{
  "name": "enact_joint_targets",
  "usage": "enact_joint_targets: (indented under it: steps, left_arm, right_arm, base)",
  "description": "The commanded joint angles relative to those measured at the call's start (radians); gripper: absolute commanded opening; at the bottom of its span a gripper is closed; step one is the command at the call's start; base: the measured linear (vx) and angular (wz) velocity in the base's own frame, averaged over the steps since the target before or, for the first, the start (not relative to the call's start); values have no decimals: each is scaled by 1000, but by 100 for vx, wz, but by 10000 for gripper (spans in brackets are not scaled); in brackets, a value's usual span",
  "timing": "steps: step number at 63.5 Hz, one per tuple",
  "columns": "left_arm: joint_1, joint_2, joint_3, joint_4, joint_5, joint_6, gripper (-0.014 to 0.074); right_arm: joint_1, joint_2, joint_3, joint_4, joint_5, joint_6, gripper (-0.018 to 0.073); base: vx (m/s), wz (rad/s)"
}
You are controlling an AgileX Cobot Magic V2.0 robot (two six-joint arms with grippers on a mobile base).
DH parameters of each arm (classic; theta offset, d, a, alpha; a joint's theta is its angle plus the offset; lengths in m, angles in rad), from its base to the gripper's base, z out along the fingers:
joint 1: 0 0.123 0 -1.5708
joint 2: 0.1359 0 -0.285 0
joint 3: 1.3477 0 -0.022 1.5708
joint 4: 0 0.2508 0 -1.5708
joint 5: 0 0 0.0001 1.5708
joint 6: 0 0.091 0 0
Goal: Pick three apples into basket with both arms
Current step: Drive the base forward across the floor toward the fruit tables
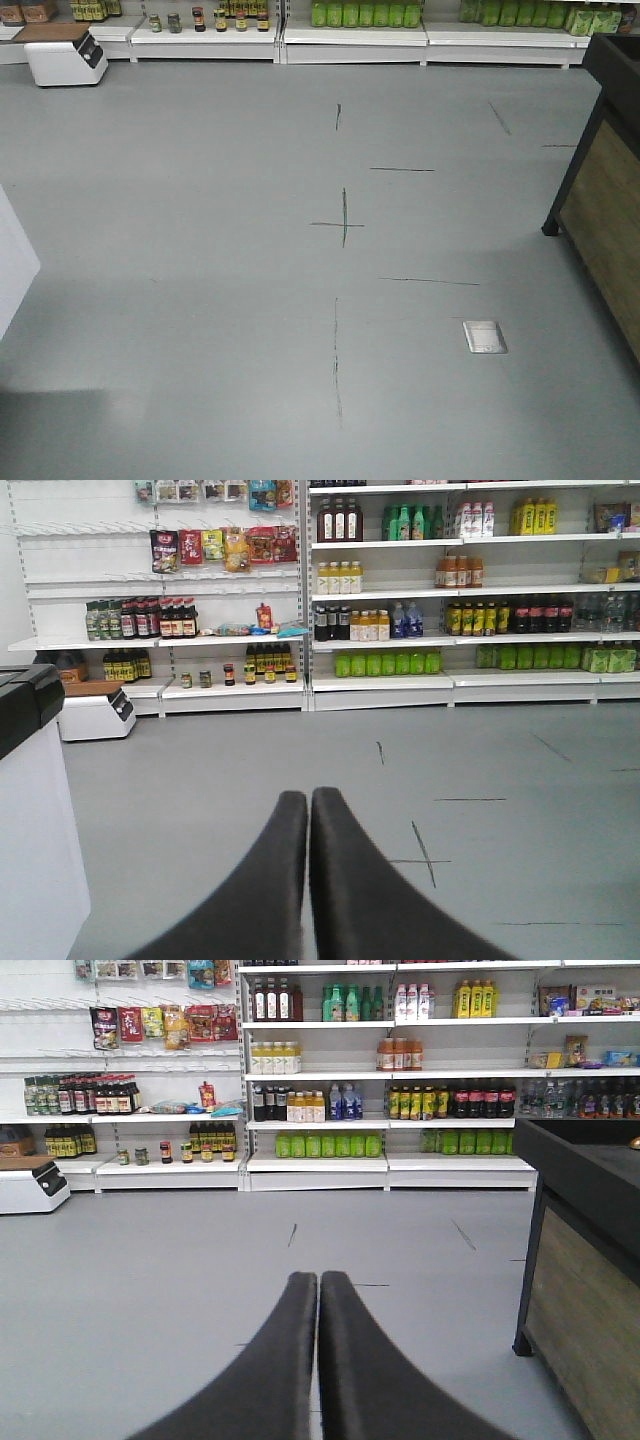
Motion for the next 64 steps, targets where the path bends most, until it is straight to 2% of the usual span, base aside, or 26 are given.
enact_joint_targets:
  steps: [1, 64]
  left_arm:
    - [-6, -14, 23, -2, -79, -8, -6]
    - [-6, -14, 23, -2, -79, -8, -6]
  right_arm:
    - [-2, -11, 14, -4, -73, -4, -9]
    - [-2, -11, 14, -4, -73, -4, -9]
  base:
    - [13, -7]
    - [15, -8]
